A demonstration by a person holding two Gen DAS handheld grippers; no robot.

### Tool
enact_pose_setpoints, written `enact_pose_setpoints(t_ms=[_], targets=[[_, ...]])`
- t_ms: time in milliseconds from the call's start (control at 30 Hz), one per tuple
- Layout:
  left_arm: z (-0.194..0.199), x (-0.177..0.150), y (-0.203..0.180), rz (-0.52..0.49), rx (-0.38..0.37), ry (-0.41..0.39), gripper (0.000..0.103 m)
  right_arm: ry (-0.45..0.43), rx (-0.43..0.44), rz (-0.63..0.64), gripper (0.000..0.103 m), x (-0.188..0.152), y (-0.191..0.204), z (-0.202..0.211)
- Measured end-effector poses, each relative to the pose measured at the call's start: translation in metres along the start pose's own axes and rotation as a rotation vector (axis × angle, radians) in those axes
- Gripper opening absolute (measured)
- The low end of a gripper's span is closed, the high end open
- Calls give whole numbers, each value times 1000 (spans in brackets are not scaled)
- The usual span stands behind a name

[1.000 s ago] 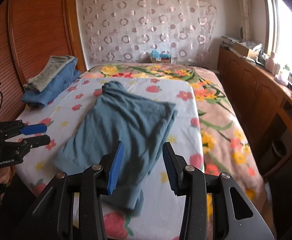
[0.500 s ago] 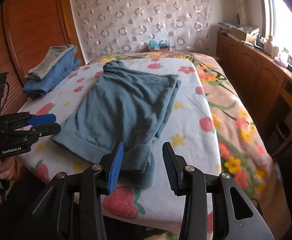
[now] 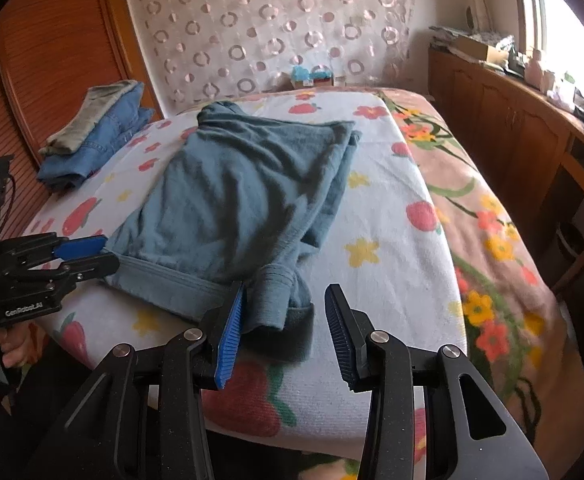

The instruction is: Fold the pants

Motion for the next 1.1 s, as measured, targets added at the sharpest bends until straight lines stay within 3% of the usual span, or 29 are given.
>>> enact_pose_setpoints(t_ms=[267, 400, 1100], targets=[[0, 0, -1, 9, -1, -2, 36, 12, -4, -4, 41, -6, -1, -7], [0, 0, -2, 9, 3, -2, 36, 6, 11, 12, 32, -7, 2, -7], [-3, 0, -8, 28, -29, 19, 37, -4, 19, 9, 31, -8, 1, -6]])
Point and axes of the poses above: each gripper's, at about its wrist camera, not at the fingertips, and z roughly against the way its jaws point, y to its left, x to its top, the point moved 5 cm from there along -z, roughly the way its jaws point, and after that the axes turned 5 degrees about x, right-handed, at the moved point
